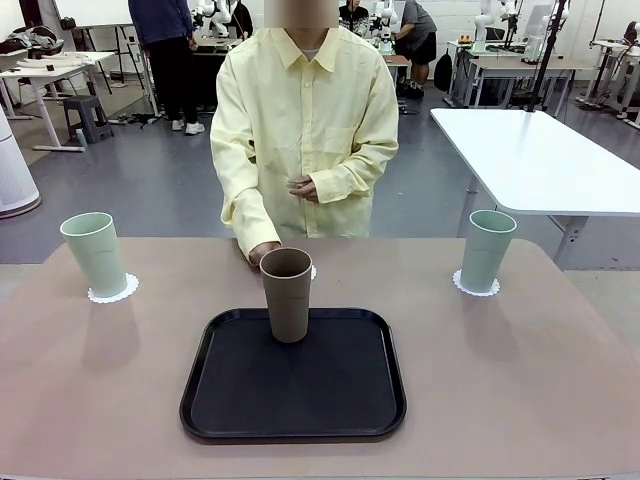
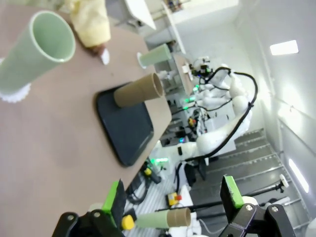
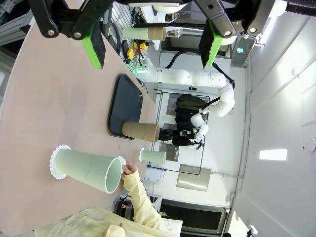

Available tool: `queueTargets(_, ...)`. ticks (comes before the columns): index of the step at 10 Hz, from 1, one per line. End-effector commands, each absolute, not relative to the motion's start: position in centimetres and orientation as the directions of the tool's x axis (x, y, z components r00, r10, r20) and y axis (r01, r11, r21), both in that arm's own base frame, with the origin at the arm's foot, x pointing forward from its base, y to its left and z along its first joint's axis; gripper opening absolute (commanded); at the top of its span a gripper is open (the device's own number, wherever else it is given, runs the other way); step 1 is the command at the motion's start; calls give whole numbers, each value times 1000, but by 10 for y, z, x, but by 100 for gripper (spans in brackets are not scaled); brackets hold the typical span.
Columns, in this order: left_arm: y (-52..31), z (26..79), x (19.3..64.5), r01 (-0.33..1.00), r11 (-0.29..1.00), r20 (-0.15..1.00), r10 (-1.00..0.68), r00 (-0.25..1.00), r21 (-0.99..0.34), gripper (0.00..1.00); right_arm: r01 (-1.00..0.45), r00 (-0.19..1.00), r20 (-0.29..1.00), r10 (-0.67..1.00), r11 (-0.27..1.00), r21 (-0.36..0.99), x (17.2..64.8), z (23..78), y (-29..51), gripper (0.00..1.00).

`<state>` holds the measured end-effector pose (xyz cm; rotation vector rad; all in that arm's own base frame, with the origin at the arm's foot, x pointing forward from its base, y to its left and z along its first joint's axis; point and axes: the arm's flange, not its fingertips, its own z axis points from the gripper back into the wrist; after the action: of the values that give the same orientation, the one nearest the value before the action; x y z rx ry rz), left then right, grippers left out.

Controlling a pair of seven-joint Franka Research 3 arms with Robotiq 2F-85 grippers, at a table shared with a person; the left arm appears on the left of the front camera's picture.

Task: Place coasters on the table and set cups on them.
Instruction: Take one Reusable plastic cup from the Flat Tray and place it on a coaster set by the human.

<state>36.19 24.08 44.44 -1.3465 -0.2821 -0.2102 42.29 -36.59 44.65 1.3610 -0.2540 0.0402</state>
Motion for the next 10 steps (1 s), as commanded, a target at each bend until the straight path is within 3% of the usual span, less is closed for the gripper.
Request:
queueTargets(1, 254, 452, 360, 297, 237, 309, 13, 951, -925, 100, -166, 974, 196, -118, 221, 961, 423, 447, -364, 100)
queueTargets(10, 251, 448, 359, 310, 230, 325, 28, 945, -923, 100, -166, 974, 196, -118, 221, 961, 423, 447, -364, 100)
